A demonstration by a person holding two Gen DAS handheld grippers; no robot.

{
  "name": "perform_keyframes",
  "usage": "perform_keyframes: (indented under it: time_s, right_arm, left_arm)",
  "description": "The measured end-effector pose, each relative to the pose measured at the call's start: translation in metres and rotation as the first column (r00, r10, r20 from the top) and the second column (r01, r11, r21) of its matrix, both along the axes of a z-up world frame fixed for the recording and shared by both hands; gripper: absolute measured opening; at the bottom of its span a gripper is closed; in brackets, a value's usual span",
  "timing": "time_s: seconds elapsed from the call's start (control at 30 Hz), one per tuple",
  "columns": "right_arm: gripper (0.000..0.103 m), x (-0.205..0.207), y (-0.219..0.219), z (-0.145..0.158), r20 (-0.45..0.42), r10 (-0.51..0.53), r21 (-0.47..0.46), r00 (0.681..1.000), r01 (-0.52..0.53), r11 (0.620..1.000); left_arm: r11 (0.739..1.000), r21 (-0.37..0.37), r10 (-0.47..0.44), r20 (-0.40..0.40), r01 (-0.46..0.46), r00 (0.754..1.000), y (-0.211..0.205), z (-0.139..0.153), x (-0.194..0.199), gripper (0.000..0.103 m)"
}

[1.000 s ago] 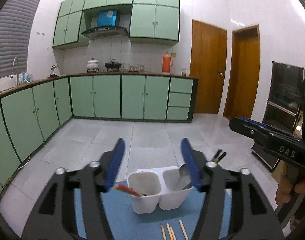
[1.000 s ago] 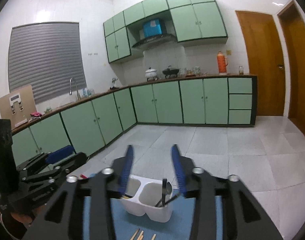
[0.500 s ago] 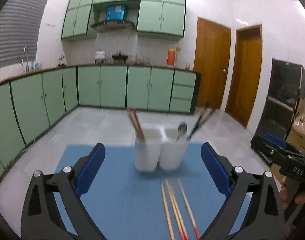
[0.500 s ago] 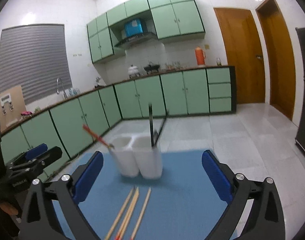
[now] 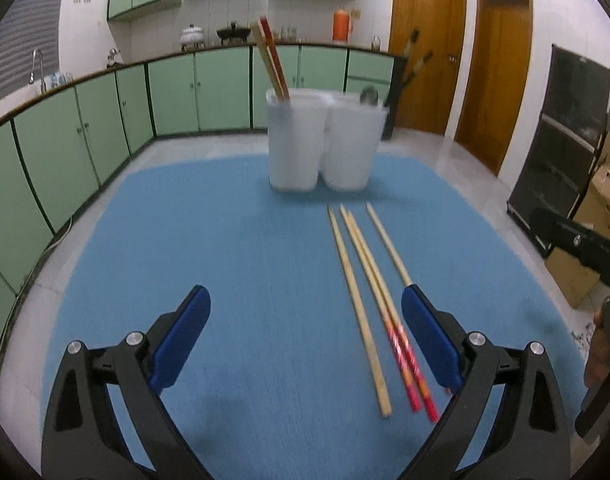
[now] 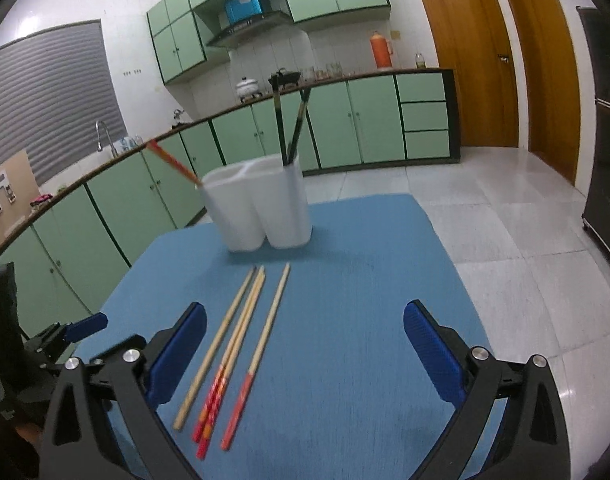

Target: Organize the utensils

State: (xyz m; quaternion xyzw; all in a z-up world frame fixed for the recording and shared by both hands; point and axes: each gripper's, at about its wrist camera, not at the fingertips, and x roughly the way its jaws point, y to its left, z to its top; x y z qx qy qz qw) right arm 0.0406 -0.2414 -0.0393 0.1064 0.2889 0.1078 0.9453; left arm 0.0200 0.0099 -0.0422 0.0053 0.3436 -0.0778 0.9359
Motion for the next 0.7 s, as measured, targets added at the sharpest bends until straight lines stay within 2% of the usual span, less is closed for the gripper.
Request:
perform_keyframes:
  time_s: [0.17,0.3,0.47,0.6,0.7]
  right_arm:
    - [0.092,-0.005,-0.001,-0.01,-0.033,-0.004,0.009,0.999,0.004,1.0]
    - [0.09,-0.009,-0.001,-0.013,-0.038,0.0,0.004,0.999,0.0,1.0]
    - [0.09,-0.012,0.002,-0.013,-0.038,0.008,-0.005,0.999,-0.008,1.0]
    - [0.09,-0.013,0.001,-0.015,-0.038,0.011,-0.006,0.999,-0.012,1.0]
    - [0.09,-0.012,0.0,-0.015,-0.041,0.013,-0.008,0.999,-0.013,1.0]
  left_arm:
    - [1.0,0.011,-0.019,-0.064,0.02,0.998,-0.007,-0.02,-0.006,0.093]
    - [0.999,0.019,-0.033,-0.126,0.036,0.991,-0.017,-0.034,-0.002,0.079]
    - [0.999,0.031,-0.038,-0.187,0.045,0.982,-0.025,-0.047,0.004,0.07]
    - [0.999,0.038,-0.024,-0.203,0.033,0.979,-0.026,-0.049,0.007,0.061]
    - [0.998,0.044,-0.024,-0.205,0.034,0.979,-0.028,-0.047,0.008,0.047]
